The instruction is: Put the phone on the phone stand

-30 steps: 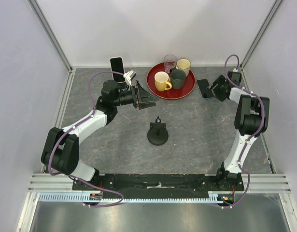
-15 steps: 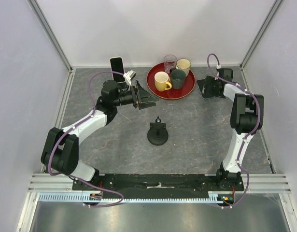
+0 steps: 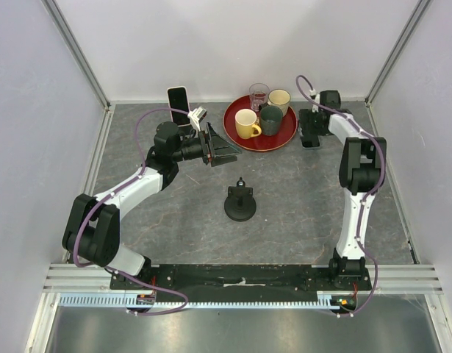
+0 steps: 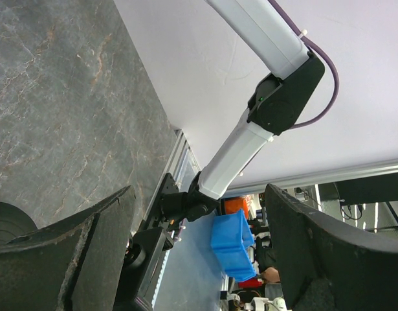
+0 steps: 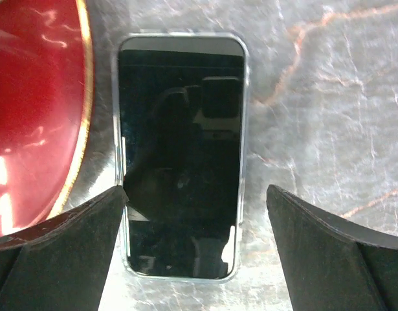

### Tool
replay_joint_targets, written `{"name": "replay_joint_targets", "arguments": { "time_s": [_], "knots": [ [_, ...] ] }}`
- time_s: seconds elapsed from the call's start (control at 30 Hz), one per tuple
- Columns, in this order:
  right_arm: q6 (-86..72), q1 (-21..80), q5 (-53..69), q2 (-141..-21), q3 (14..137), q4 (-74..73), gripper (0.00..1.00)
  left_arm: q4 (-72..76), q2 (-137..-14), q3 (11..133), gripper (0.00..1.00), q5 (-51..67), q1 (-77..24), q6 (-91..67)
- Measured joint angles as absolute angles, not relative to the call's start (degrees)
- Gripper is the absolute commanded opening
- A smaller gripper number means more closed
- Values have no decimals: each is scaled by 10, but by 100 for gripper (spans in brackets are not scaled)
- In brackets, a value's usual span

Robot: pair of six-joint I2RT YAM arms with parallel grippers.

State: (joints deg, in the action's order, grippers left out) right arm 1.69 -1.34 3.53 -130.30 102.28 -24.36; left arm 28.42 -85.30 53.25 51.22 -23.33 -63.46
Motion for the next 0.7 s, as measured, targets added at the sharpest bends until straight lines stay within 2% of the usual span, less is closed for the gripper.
{"name": "replay_joint_targets", "arguments": {
  "time_s": [0.17, 0.57, 0.6, 0.7],
  "knots": [
    [32, 23, -10, -1346, 1106, -296, 98, 284, -853, 533, 86, 512, -233, -635],
    [14, 22, 14, -1350, 1100, -302, 98, 284, -853, 532, 86, 513, -233, -635],
    [13, 22, 12, -1350, 1099, -301, 97, 284, -853, 532, 86, 513, -233, -635],
    [6, 23, 3, -1350, 1099, -300, 86, 284, -853, 532, 86, 513, -233, -635]
  ]
}}
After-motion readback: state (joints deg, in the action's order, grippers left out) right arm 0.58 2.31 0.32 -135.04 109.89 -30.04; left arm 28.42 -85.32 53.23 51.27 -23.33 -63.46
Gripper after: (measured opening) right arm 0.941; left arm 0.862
